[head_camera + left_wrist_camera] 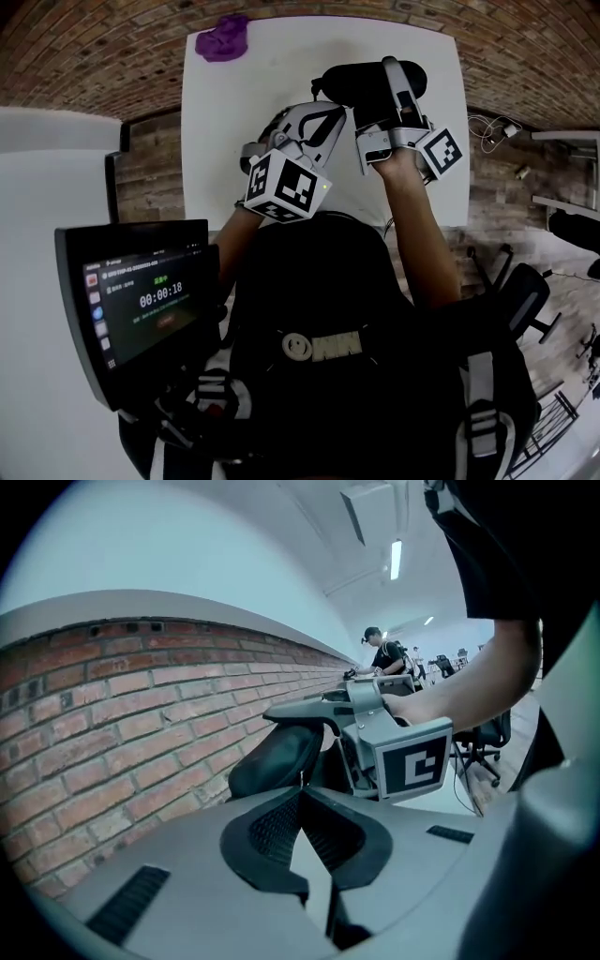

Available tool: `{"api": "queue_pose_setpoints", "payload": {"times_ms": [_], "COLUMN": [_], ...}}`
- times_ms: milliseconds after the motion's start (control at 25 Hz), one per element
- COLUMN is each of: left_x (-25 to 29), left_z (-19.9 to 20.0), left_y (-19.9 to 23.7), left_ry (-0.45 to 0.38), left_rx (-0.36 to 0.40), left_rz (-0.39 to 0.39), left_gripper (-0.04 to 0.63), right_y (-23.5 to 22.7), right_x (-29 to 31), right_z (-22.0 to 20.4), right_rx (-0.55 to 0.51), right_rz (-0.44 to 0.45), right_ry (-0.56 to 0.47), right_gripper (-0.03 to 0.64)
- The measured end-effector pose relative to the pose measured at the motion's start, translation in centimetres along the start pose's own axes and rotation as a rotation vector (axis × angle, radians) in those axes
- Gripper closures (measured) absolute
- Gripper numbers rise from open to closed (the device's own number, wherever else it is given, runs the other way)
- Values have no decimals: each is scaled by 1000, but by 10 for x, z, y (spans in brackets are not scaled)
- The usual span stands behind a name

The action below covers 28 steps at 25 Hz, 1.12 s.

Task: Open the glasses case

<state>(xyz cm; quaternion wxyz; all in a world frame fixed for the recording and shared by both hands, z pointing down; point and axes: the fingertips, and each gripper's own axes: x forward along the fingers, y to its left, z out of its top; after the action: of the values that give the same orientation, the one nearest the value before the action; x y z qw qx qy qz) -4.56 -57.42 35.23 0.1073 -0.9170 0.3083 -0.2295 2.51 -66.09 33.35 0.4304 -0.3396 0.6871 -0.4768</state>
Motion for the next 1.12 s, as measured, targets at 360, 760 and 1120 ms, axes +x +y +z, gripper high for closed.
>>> {"api": "queue_pose_setpoints", "payload": {"times_ms": [360,760,1120], "left_x": [-15,3,0], "left_z": [-11,17,24], "left_y": [18,-9,-2], "left_ry": [-3,-86,-114], "left_rx": [-146,-397,-388], "left_rz": [53,-89,-77], "left_gripper": [592,526,592], "right_y": [32,74,79], "right_x": [-3,0,2], "right_z": [34,-1,-6], "right_rx": [-73,-247,-360], "right_rz": [137,311,310], "right_ry": [45,37,71], "right_gripper": [365,364,364]}}
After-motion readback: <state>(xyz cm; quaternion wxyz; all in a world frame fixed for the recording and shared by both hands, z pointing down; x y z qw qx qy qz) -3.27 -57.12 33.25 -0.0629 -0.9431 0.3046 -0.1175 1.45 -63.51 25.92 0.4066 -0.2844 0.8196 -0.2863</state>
